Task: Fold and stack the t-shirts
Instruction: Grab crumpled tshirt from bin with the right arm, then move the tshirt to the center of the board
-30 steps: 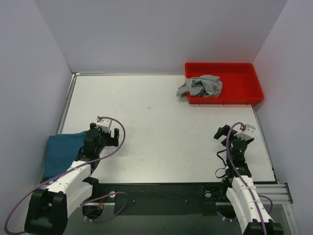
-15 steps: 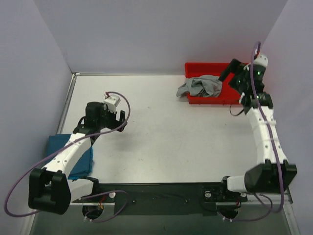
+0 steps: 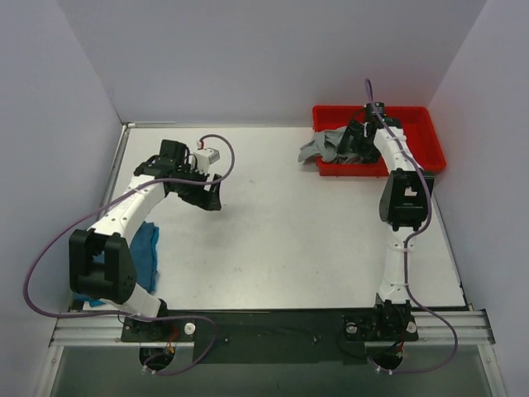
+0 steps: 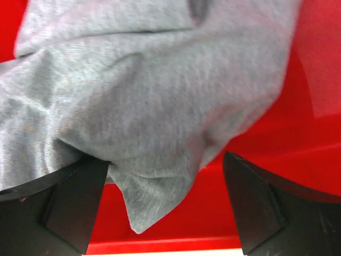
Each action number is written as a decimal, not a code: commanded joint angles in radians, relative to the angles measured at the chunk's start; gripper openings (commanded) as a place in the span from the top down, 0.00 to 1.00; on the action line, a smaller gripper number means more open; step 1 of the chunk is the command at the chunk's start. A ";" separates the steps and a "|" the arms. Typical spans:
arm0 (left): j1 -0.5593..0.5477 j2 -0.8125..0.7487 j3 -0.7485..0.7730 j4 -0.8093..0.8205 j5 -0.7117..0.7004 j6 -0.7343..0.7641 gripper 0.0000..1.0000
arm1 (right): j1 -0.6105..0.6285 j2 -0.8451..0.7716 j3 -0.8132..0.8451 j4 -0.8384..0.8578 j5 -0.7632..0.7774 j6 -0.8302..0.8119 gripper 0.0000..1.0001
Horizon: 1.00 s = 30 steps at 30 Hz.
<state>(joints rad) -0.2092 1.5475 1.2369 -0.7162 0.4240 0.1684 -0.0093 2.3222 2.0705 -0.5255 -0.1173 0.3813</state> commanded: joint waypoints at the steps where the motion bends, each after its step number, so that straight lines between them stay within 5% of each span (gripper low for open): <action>1: 0.027 -0.035 0.019 -0.003 0.024 -0.009 0.12 | 0.031 0.018 0.157 -0.022 0.017 0.002 0.27; 3: 0.048 -0.047 0.015 -0.005 0.044 -0.020 0.12 | 0.031 0.017 0.172 -0.021 0.060 -0.005 0.63; 4: 0.054 -0.050 0.016 -0.009 0.048 -0.021 0.12 | 0.029 0.008 0.166 -0.016 0.076 -0.018 0.90; 5: 0.069 -0.056 0.021 -0.011 0.051 -0.021 0.12 | 0.026 -0.016 0.162 -0.010 0.105 -0.036 0.99; 15: 0.205 -0.049 0.176 -0.009 0.102 0.072 0.12 | 0.103 -0.443 0.174 0.200 0.136 -0.298 1.00; 21: 0.258 0.005 0.317 0.003 0.162 0.099 0.12 | 0.391 -0.820 -0.125 0.484 -0.100 -0.496 1.00; 26: 0.260 0.011 0.355 0.003 0.174 0.098 0.11 | 0.555 -0.995 -0.245 0.605 -0.378 -0.330 1.00; 30: 0.272 -0.004 0.355 0.006 0.162 0.095 0.10 | 0.608 -1.031 -0.335 0.637 -0.401 -0.185 1.00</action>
<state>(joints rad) 0.0486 1.5513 1.5494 -0.7242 0.5587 0.2493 0.5739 1.2396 1.8385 0.0353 -0.4183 0.0406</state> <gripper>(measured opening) 0.893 0.040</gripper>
